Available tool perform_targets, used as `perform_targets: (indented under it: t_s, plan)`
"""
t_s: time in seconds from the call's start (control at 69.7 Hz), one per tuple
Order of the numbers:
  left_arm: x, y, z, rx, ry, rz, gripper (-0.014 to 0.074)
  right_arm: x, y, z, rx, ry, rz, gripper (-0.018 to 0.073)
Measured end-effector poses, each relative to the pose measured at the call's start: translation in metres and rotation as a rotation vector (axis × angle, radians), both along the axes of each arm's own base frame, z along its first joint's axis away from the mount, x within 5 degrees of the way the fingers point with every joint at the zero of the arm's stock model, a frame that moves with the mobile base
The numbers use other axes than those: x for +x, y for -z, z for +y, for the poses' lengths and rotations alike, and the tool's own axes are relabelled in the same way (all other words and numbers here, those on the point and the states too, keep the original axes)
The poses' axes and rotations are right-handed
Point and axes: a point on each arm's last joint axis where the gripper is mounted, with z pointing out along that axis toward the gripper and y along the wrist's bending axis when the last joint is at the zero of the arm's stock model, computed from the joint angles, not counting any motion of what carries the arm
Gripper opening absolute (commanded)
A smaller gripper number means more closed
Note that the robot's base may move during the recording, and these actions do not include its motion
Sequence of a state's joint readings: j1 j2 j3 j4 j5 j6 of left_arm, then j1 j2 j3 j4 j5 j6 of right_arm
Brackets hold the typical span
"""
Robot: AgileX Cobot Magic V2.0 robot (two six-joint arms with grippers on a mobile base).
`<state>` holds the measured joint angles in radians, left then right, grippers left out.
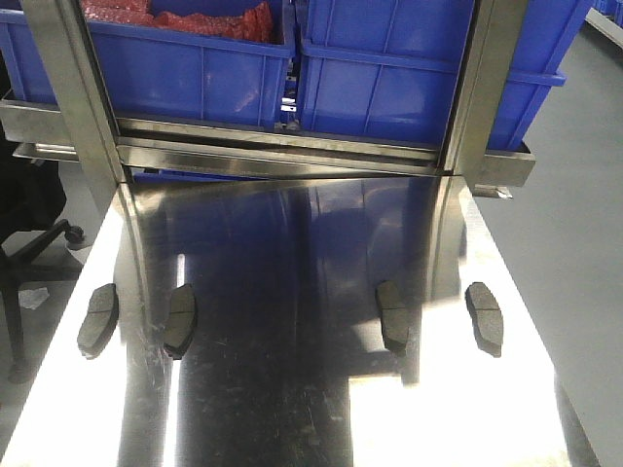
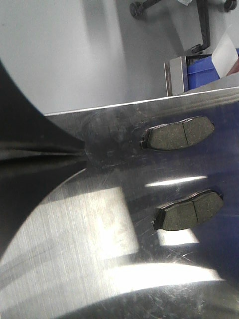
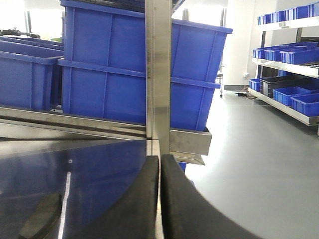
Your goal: Move and align brake pads A on conveyor
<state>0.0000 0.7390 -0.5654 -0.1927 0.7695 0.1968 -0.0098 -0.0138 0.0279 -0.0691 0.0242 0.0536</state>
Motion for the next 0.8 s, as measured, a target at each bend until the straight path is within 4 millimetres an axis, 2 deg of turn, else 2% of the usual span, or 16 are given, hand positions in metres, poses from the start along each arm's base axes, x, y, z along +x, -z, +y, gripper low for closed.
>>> perform_targets:
  t_s: [0.158,0.516,0.617,0.803]
  plan:
    - [0.0009,-0.0007,0.0002,-0.016,-0.020,-0.009,0.0109,0.0000,0.0000,0.0000,0.000,0.000,0.000,-0.0009]
    - [0.0011,-0.0009,0.0002,-0.033,-0.041,-0.009,0.0437,0.0000,0.0000,0.0000,0.000,0.000,0.000,-0.0009]
    - [0.0011,-0.0009,0.0002,-0.034,-0.041,-0.009,0.0472,0.0000,0.0000,0.0000,0.000,0.000,0.000,-0.0009]
    - [0.0011,-0.0010,0.0002,-0.034,-0.041,-0.009,0.0470,0.0000,0.0000,0.0000,0.000,0.000,0.000,-0.0009]
